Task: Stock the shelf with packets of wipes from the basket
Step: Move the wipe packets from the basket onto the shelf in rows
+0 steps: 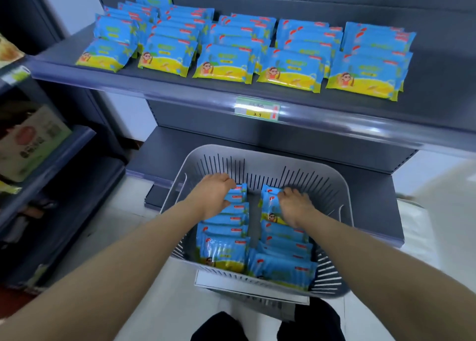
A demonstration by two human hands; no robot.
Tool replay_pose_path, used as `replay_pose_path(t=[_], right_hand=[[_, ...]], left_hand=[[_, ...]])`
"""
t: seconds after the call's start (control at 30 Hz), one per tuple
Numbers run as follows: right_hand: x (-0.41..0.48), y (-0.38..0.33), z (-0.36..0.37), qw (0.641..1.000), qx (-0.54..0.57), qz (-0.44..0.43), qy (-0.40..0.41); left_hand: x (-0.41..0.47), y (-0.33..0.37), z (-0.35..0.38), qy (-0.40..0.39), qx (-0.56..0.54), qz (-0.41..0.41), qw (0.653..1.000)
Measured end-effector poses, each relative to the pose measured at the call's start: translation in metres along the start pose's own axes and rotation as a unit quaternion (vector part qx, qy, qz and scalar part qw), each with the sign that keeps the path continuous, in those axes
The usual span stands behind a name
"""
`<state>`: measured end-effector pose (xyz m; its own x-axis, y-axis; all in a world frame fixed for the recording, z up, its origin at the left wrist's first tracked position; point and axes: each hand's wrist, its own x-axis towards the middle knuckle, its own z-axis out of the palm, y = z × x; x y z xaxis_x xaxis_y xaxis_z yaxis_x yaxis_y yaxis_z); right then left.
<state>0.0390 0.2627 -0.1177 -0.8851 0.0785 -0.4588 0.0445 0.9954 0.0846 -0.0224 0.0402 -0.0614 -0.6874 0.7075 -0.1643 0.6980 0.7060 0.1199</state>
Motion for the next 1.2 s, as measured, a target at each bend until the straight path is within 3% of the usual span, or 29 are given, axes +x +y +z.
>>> replay_pose_path(t=[0.2,0.33,0.47,0.8,1.0,1.2], right_hand=[[0.004,0.005,0.009,0.999,0.012,0.038,-0.032],[-0.001,0.008,0.009,0.993,0.046,0.023,-0.104],[-0.004,0.011,-0.005,0.996,0.007,-0.009,-0.085],[-0.024,-0.003,-0.064,0.997,0.044,-0.049,-0.035],[-0.044,-0.005,-0.123,0.997,0.026,-0.067,-0.011],[-0.074,0.020,-0.218,0.993,0.058,-0.064,0.079]], left_hand=[[0.015,0.004,0.023,-0.143,0.001,-0.020,0.989],[0.022,0.008,0.038,-0.235,0.025,-0.033,0.971],[0.025,0.008,0.048,-0.263,0.062,-0.048,0.962],[0.028,0.020,0.053,-0.339,0.061,-0.051,0.937],[0.019,0.020,0.000,-0.260,-0.019,-0.057,0.964],[0.029,0.028,-0.101,-0.161,-0.036,-0.005,0.986]])
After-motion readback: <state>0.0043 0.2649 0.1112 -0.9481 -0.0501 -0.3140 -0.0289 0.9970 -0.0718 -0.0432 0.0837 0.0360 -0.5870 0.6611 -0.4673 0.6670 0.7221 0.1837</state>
